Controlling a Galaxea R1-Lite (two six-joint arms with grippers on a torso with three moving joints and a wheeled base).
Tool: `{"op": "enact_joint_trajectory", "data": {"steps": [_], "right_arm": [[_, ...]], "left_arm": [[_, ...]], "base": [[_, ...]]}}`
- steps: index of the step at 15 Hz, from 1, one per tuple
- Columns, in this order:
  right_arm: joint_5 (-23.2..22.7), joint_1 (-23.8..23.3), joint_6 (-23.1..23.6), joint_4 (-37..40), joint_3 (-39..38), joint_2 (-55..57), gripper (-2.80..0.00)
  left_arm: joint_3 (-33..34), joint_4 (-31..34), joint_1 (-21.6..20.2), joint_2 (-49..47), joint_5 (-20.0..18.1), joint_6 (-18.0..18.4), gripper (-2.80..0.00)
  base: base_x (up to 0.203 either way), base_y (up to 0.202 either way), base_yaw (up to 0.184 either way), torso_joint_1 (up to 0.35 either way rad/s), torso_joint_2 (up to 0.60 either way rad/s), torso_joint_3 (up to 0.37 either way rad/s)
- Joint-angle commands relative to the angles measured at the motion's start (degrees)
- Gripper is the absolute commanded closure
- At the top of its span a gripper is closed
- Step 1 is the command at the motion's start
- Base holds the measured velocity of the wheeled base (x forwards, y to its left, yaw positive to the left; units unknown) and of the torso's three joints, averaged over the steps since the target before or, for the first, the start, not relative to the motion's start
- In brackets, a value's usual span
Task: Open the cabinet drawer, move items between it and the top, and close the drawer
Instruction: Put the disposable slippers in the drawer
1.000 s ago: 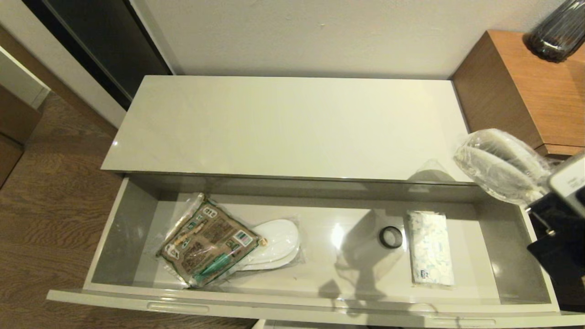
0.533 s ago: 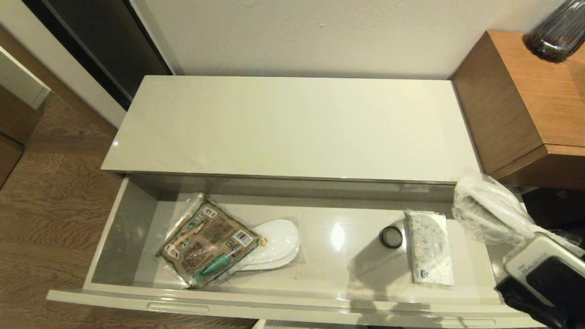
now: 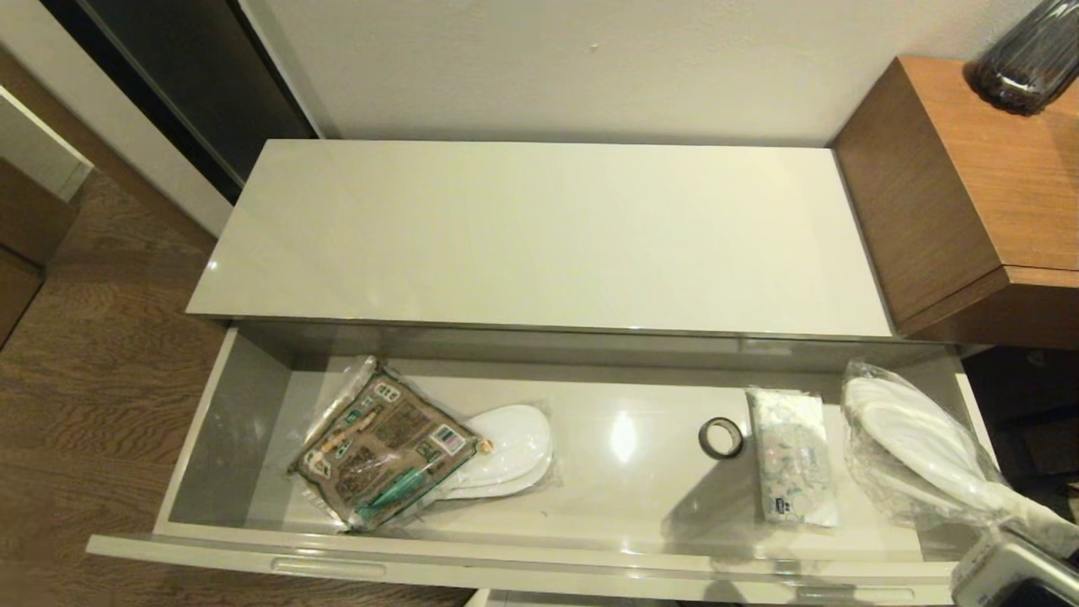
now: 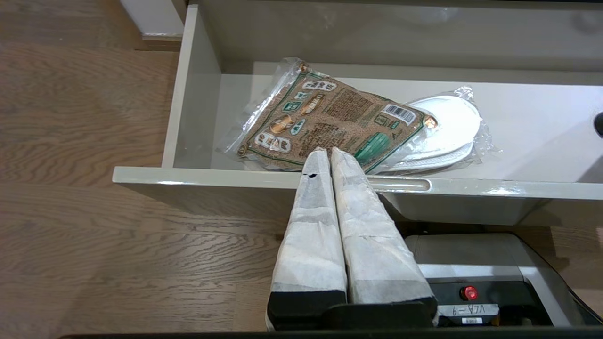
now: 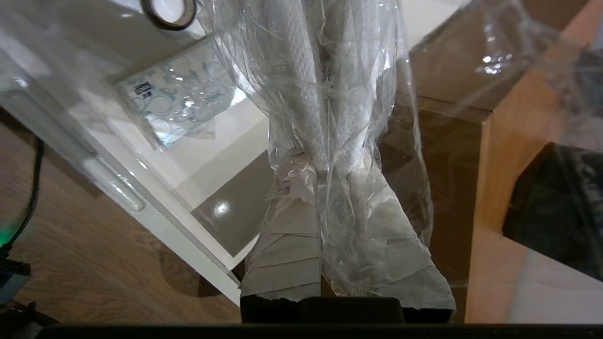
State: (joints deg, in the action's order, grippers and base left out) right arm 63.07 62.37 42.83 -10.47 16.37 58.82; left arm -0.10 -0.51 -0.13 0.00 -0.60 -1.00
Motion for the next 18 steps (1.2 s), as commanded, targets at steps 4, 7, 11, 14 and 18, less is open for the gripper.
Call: {"op": "enact_joint_trajectory", "data": {"steps": [4,7,11,14,18], "right_arm": [[-3.8,0.0,0.2,-0.1,0.8,4.5,0.00],[-7.9,-0.1,-0.3,-0.4,4.7,9.5,0.00],[-12.3,-0.3,-8.0,-0.5,13.8,18.1,0.00],[-13.4,-0.3,-18.9,-0.5,20.4,25.5,0.00],[-13.6,0.0,-37.1,-0.7,23.7,35.1,0.00]], "left_arm": [[0.0,0.0,0.0,-0.1,0.0,-0.1,0.00],[0.0,0.0,0.0,-0.1,0.0,-0.1,0.00],[0.0,0.0,0.0,-0.1,0.0,-0.1,0.00],[0.0,0.0,0.0,-0.1,0.0,-0.1,0.00],[0.0,0.0,0.0,-0.1,0.0,-0.1,0.00]], "base": [[0.000,0.000,0.000,0.000,0.00,0.000],[0.000,0.000,0.000,0.000,0.00,0.000],[0.000,0.000,0.000,0.000,0.00,0.000],[0.000,0.000,0.000,0.000,0.00,0.000],[0.000,0.000,0.000,0.000,0.00,0.000]]}}
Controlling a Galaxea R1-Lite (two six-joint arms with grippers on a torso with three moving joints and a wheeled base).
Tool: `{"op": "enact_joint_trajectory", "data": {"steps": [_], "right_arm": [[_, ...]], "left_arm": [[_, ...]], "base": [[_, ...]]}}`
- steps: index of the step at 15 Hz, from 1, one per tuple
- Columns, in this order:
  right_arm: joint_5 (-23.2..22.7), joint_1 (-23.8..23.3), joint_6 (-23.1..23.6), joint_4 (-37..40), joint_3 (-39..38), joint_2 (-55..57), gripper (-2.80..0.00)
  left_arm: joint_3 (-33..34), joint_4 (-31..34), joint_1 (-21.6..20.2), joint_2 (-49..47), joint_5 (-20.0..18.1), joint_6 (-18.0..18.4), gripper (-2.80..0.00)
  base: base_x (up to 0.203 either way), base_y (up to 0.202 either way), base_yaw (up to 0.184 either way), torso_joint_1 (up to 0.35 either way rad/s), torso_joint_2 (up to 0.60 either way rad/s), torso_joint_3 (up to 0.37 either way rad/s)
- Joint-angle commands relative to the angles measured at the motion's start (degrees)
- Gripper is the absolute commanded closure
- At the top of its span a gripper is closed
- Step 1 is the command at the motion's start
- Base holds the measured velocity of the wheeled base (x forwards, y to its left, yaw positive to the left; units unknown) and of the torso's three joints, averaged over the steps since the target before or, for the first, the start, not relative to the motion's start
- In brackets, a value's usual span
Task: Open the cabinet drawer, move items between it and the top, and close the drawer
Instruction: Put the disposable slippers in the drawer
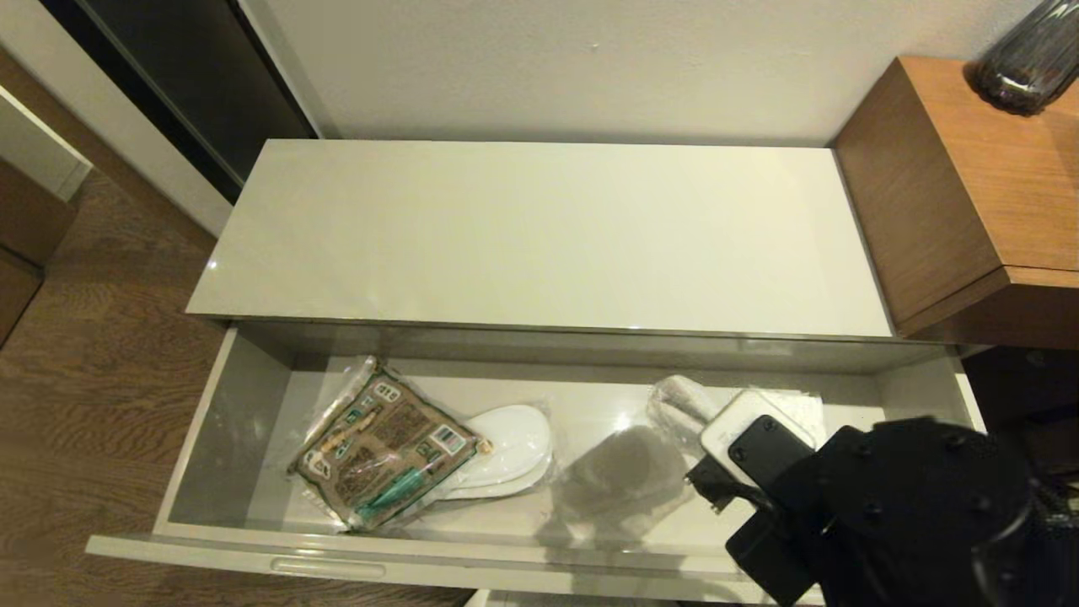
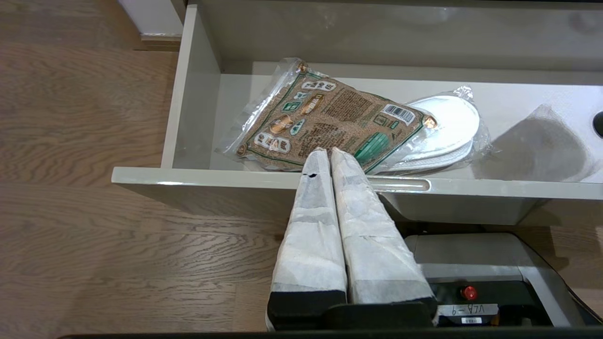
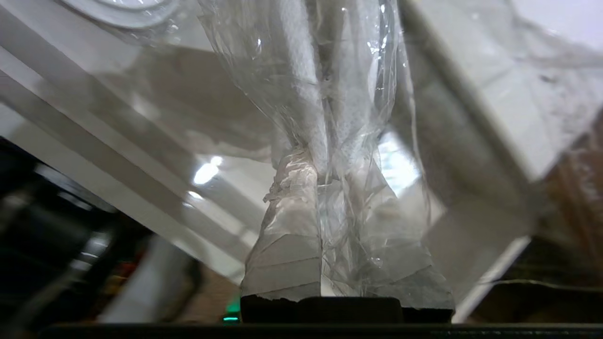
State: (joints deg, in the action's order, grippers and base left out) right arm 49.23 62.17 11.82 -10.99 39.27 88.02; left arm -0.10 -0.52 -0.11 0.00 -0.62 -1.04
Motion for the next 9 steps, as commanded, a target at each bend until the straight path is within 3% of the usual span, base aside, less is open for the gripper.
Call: {"op": "enact_joint_trajectory", "data": {"steps": [1,4,6,9], "right_arm": [[0.3,0.1,-11.4,-0.1,1.1,8.7,0.00],[0.6,-2.2,-23.3,0.2,1.8,14.3,0.00],[0.7,-3.3,-27.2,0.3,1.7,16.1,0.00],[1.3,-7.9,-37.0,0.4,1.6,20.6,0.00]], "left_arm": [[0.0,0.0,0.0,-0.1,0.0,0.0,0.00],[0.0,0.0,-0.1,-0.1,0.0,0.0,0.00],[0.0,0.0,0.0,-0.1,0.0,0.0,0.00],[0.0,0.0,-0.1,-0.1,0.0,0.0,0.00]], "base": [[0.000,0.000,0.000,0.000,0.00,0.000],[0.000,0.000,0.000,0.000,0.00,0.000],[0.000,0.000,0.000,0.000,0.00,0.000],[0.000,0.000,0.000,0.000,0.00,0.000]]}}
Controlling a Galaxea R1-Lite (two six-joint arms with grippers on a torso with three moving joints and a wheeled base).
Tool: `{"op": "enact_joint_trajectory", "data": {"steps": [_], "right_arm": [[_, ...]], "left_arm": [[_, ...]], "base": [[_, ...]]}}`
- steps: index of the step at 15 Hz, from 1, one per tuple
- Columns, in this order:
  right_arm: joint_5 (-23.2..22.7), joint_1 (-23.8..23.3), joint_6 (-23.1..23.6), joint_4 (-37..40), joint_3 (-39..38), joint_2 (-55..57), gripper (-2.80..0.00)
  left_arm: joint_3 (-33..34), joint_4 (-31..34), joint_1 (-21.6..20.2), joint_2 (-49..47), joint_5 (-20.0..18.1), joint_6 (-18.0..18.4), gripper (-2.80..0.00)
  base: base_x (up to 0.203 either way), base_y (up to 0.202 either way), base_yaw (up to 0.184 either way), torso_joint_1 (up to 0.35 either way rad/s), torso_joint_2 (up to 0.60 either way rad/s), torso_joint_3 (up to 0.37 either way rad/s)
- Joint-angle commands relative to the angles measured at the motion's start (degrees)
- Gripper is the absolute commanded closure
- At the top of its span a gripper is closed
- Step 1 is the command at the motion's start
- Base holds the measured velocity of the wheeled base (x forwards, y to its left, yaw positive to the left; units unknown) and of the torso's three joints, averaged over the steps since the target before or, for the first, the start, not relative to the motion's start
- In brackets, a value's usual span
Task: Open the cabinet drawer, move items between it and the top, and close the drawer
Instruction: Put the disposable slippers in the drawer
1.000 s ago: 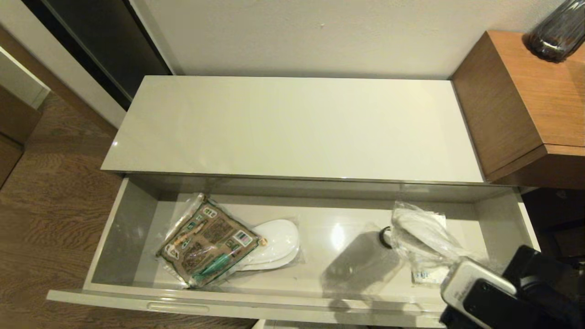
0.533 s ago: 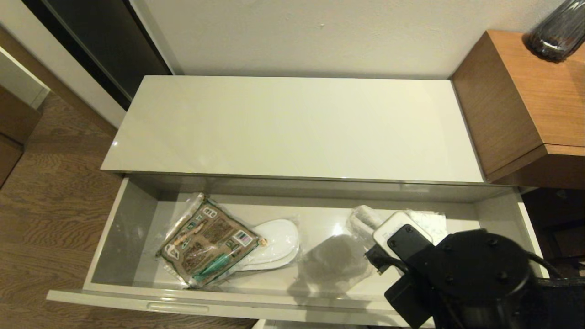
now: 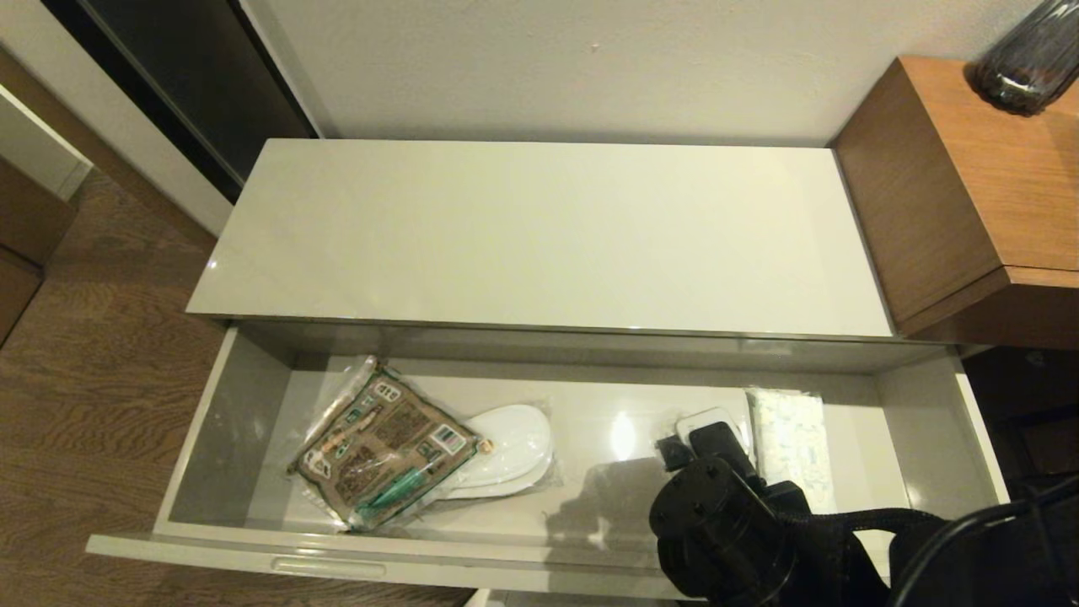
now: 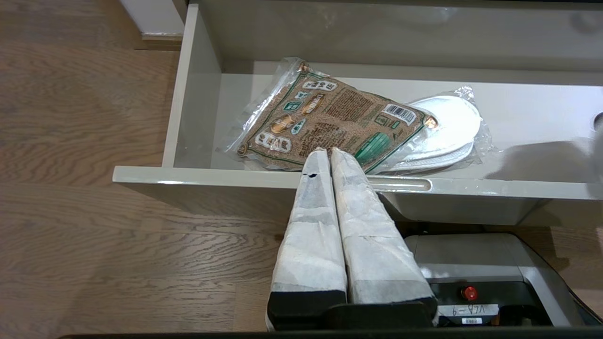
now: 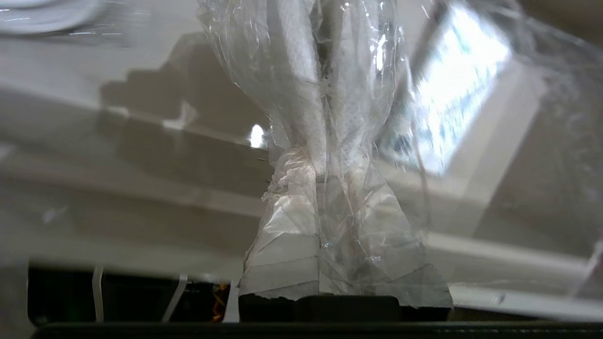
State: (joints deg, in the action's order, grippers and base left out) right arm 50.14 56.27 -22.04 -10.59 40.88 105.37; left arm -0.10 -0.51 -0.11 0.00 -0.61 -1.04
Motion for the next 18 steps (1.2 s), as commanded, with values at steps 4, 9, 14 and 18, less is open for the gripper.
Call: {"op": "enact_joint_trajectory", "data": {"steps": [4,9,14,18], "right_arm": [[0.1,-12.2,-5.6,-1.0,0.9,4.1,0.00],[-0.1,-21.5,-8.9,-1.7,2.3,3.9,0.00],[-0.2,-22.7,-9.4,-1.3,-3.3,-1.2,0.00],[0.0,-22.9,-9.3,0.0,-4.6,-4.6,-2.80]], "left_arm": [[0.0,0.0,-0.1,-0.1,0.0,0.0,0.00],[0.0,0.0,-0.1,-0.1,0.0,0.0,0.00],[0.0,0.0,-0.1,-0.1,0.0,0.0,0.00],[0.0,0.0,0.0,-0.1,0.0,0.0,0.00]], "base": [[0.000,0.000,0.000,0.000,0.00,0.000],[0.000,0.000,0.000,0.000,0.00,0.000],[0.000,0.000,0.000,0.000,0.00,0.000],[0.000,0.000,0.000,0.000,0.00,0.000]]}}
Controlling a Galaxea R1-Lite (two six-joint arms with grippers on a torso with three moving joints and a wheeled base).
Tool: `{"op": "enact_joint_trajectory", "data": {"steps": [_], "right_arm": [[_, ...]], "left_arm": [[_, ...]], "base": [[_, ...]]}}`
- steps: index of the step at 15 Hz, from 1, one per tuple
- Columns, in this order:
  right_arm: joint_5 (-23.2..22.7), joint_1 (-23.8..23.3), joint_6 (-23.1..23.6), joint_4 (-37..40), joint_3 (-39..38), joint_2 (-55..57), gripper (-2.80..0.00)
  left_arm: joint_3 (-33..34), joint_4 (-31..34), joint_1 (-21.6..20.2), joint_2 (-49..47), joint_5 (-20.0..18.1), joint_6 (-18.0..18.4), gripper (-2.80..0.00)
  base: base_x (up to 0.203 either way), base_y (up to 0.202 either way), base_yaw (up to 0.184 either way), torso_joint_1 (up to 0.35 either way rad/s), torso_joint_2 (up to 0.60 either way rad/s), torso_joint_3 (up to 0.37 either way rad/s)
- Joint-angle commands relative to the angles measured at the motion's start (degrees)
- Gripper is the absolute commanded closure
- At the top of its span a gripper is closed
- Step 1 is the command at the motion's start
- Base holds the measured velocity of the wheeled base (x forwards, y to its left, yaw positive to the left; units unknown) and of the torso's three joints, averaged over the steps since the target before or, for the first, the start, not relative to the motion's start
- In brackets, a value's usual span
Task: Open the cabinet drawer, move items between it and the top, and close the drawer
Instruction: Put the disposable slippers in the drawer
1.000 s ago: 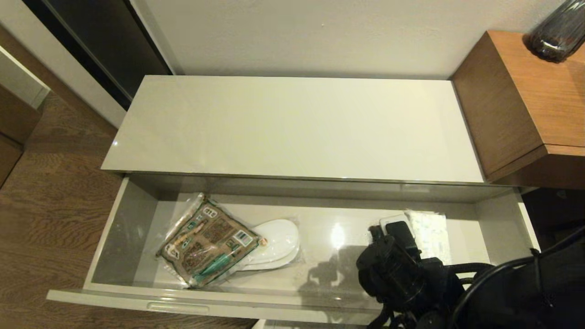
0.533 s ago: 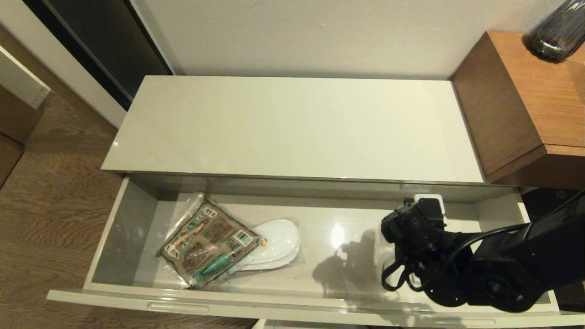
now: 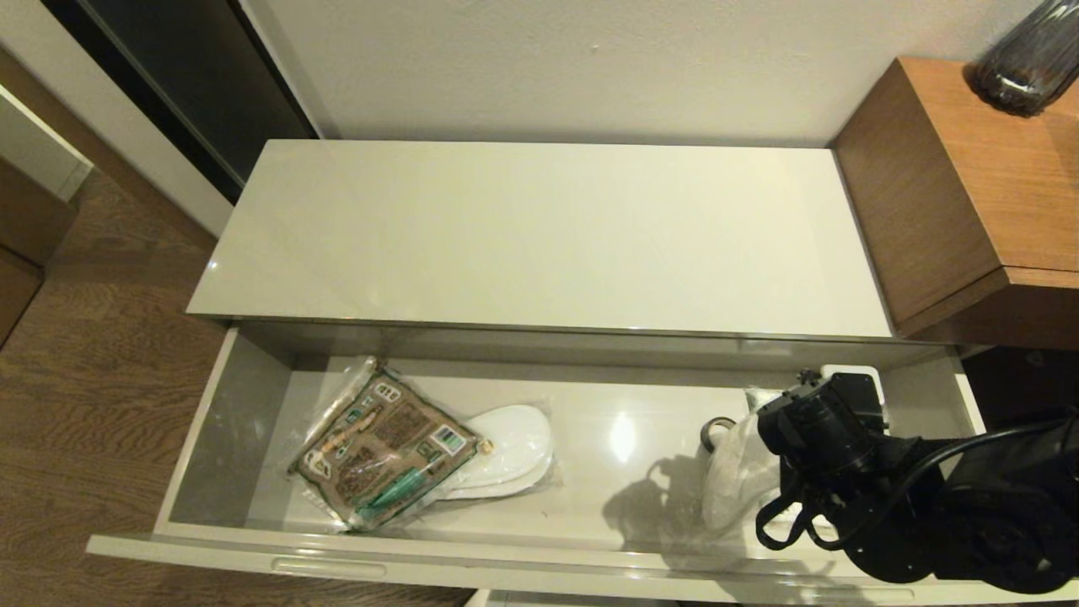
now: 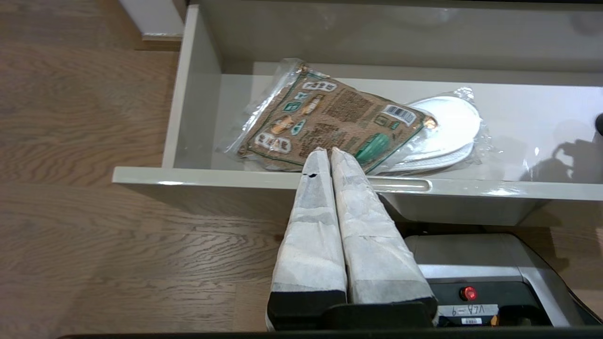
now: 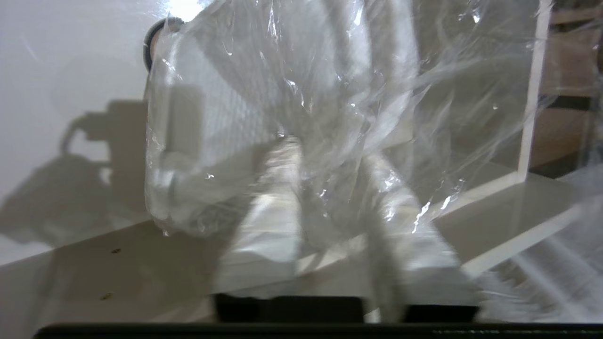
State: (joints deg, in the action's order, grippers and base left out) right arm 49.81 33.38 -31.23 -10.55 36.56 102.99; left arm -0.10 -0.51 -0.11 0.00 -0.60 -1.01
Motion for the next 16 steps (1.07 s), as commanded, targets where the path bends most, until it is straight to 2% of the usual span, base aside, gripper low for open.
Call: {"op": "enact_joint_trajectory", "data": {"steps": [1,9,12,16], "right_arm": [[0.3,0.0,-0.2,0.0,0.0,-2.3,-2.80],[0.5,-0.1,0.2,0.7,0.3,-5.0,-2.80],[0.7,-0.1,0.5,4.4,0.4,-9.8,-2.80],[0.8,-0.1,3.8,12.5,0.3,-21.4,-2.80]], "left_arm": [[0.0,0.0,0.0,-0.1,0.0,0.0,0.00],[0.0,0.0,-0.1,-0.1,0.0,0.0,0.00],[0.0,0.0,-0.1,-0.1,0.0,0.0,0.00],[0.0,0.0,0.0,-0.1,0.0,0.0,0.00]], "base": [[0.000,0.000,0.000,0.000,0.00,0.000],[0.000,0.000,0.000,0.000,0.00,0.000],[0.000,0.000,0.000,0.000,0.00,0.000],[0.000,0.000,0.000,0.000,0.00,0.000]]}}
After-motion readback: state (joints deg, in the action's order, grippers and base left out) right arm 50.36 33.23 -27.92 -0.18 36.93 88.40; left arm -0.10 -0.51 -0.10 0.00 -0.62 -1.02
